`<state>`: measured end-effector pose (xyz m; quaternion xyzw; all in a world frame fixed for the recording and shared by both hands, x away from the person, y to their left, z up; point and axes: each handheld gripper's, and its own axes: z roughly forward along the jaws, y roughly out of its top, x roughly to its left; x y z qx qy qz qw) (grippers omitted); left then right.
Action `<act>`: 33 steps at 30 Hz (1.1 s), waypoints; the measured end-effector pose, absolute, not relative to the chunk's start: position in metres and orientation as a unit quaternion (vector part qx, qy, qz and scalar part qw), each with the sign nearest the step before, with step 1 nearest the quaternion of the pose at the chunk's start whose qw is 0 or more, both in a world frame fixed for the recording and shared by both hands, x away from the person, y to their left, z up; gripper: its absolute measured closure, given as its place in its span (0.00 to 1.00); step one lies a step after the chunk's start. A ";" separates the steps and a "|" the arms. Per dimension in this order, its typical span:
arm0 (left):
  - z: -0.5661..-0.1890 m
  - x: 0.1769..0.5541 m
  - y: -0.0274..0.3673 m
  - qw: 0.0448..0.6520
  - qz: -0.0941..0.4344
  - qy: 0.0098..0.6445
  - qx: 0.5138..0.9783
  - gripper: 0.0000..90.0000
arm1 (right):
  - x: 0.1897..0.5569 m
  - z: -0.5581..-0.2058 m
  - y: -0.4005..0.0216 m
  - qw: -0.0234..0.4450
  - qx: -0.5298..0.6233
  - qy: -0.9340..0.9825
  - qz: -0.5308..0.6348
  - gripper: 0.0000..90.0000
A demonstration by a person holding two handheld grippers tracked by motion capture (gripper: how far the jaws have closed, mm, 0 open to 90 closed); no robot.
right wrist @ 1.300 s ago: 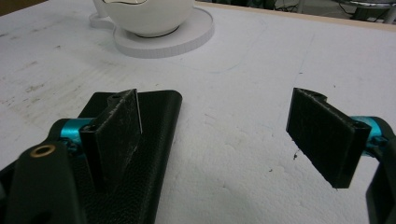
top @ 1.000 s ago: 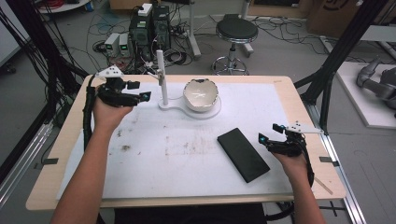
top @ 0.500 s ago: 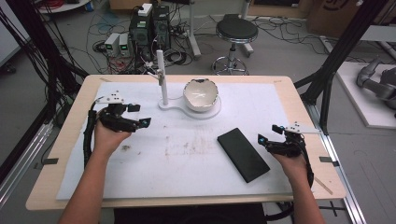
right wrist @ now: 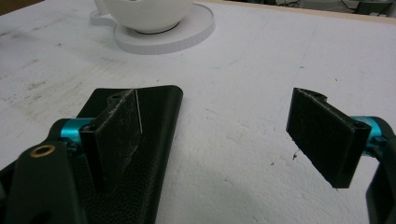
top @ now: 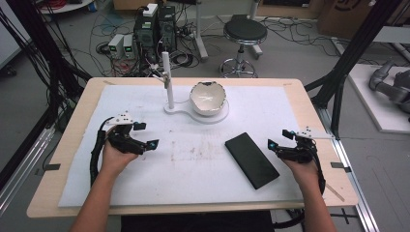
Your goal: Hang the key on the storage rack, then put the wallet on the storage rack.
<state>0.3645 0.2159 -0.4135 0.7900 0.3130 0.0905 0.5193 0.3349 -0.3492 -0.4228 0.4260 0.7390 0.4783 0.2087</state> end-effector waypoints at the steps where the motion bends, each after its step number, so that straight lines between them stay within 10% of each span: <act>1: -0.416 0.364 0.216 0.519 0.090 0.311 0.791 0.02 | 0.335 -0.423 -0.349 0.208 0.427 0.739 0.478 0.20; 33: -0.413 0.363 0.211 0.516 0.064 0.290 0.804 0.02 | 0.325 -0.421 -0.342 0.179 0.410 0.740 0.503 0.20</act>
